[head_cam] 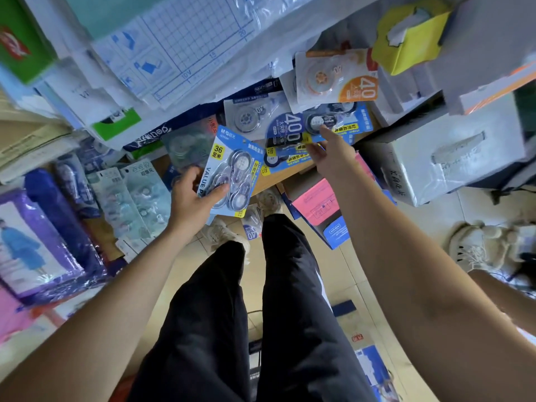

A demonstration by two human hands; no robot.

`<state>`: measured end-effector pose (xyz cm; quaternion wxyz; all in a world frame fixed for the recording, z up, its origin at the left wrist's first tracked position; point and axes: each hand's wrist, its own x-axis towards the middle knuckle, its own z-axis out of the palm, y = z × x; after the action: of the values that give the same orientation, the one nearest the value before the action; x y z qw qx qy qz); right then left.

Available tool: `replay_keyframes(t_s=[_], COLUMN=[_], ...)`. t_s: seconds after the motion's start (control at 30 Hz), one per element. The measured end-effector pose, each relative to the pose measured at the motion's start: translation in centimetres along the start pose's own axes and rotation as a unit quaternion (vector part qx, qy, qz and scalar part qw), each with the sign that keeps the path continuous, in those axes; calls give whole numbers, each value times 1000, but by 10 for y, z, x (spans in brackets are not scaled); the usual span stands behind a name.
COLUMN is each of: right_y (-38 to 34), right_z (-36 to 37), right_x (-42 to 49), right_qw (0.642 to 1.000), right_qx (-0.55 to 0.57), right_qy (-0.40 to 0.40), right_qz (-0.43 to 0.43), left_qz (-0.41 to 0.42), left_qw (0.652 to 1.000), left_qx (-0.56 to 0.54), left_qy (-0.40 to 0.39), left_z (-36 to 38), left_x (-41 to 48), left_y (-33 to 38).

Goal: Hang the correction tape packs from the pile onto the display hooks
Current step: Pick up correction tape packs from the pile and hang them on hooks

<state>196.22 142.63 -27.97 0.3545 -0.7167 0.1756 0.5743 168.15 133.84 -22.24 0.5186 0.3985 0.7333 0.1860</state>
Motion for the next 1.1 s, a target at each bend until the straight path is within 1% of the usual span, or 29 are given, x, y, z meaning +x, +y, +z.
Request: replay_keyframes(t_s=[0.1, 0.17, 0.23, 0.33, 0.43, 0.5, 0.57, 0.63, 0.77, 0.83, 0.9, 1.0, 1.1], right_y=[7, 13, 18, 20, 9, -4, -17, -29, -57, -67, -75, -82, -92], right_z=[-29, -53, -77, -106, -115, -114, -111, -105, -83, -71, -59, -41, -25], right_x=[-12, -29, -50, -88, -137, -174, -206, -240, -312, -348, -381, -435, -487], right_qw=[1000, 998, 994, 981, 955, 929, 896, 850, 755, 718, 694, 663, 618], right_qx=[-1, -25, -62, -117, -189, -240, -291, -345, -418, -425, -417, -391, -352], right_qy=[4, 21, 17, -13, -66, -105, -126, -126, -149, -167, -177, -195, -212], right_qz=[-20, -45, -86, -153, -220, -261, -310, -377, -483, -525, -560, -608, -670], left_qz=[5, 14, 16, 20, 37, 59, 85, 111, 164, 201, 244, 302, 345], left_qw=[1000, 1000, 999, 999, 999, 997, 995, 991, 980, 970, 956, 923, 894], left_qx=[12, 23, 33, 29, 28, 29, 33, 34, 49, 52, 60, 77, 59], left_qy=[3, 11, 22, 25, 26, 33, 45, 65, 104, 126, 154, 226, 280], left_z=[0, -1, -3, -12, -27, -42, -58, -78, -126, -152, -176, -214, -249], left_x=[-6, -13, -22, -43, -69, -89, -108, -130, -169, -189, -208, -236, -259], left_y=[5, 13, 22, 41, 66, 86, 106, 127, 160, 179, 201, 229, 254])
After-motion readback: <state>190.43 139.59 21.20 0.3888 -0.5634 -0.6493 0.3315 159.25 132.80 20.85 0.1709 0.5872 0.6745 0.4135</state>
